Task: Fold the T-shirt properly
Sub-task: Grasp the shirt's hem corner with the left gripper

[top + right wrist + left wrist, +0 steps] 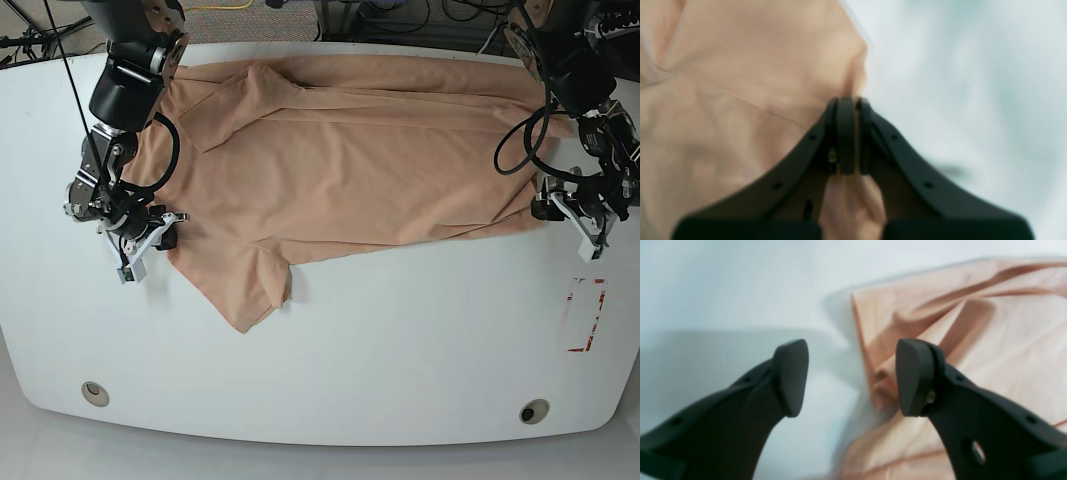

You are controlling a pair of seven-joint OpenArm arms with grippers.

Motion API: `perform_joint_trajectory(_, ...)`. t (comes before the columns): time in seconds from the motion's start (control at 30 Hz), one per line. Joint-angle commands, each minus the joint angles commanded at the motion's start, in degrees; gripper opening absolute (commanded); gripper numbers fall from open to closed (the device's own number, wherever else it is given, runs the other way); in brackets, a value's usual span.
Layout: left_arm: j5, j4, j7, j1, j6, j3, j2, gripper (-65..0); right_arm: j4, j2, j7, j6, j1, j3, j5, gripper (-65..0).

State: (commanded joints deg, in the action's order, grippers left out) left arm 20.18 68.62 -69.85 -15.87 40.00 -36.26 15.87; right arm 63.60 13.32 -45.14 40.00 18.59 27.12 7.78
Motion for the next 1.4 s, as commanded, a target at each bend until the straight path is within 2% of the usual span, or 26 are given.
perform_joint_trajectory(0.3, 0.18, -4.66, 0.44, -0.79, 0.0, 0.09, -0.18, -26.1, 0.18, 0.0, 0.0, 0.0, 0.0, 0.0, 0.18, -65.0)
perform_joint_trajectory(0.5, 0.26, -4.84, 0.35, -0.62, 0.0, 3.6, -1.23, -27.9, 0.18, 0.0, 0.0, 0.0, 0.0, 0.09, 0.18, -65.0)
perform_joint_trajectory(0.57, 0.26, -4.84, 0.35, -0.53, 0.0, 4.75, -1.32, -33.6, 0.18, 0.0, 0.0, 0.0, 0.0, 0.09, 0.18, -65.0)
perform_joint_trajectory(0.67, 0.09, -4.92, 0.35, -0.62, 0.0, 5.36, -2.99, -49.6, 0.18, 0.0, 0.0, 0.0, 0.0, 0.18, 0.18, -65.0)
perform_joint_trajectory(0.73, 0.09, -4.92, 0.35, -0.7, 0.0, 5.36, -3.69, -57.9, 0.18, 0.0, 0.0, 0.0, 0.0, 0.18, 0.18, -65.0)
perform_joint_trajectory(0.8, 0.0, -4.92, 0.35, -0.79, 0.0, 5.45, -3.78, -61.5, 0.18, 0.0, 0.0, 0.0, 0.0, 0.18, 0.18, -65.0)
perform_joint_trajectory(1.2, -0.09, -4.48, 0.35, -5.45, 0.0, 5.71, -3.52, -60.6, 0.35, 0.09, 0.09, 0.0, -1.05, 0.0, 0.09, -65.0)
perform_joint_trajectory(1.4, -0.09, -4.92, 0.35, -8.26, 0.0, 5.71, -1.76, -60.4, 0.35, 0.18, 0.18, 0.0, -1.14, 0.0, 0.0, -65.0)
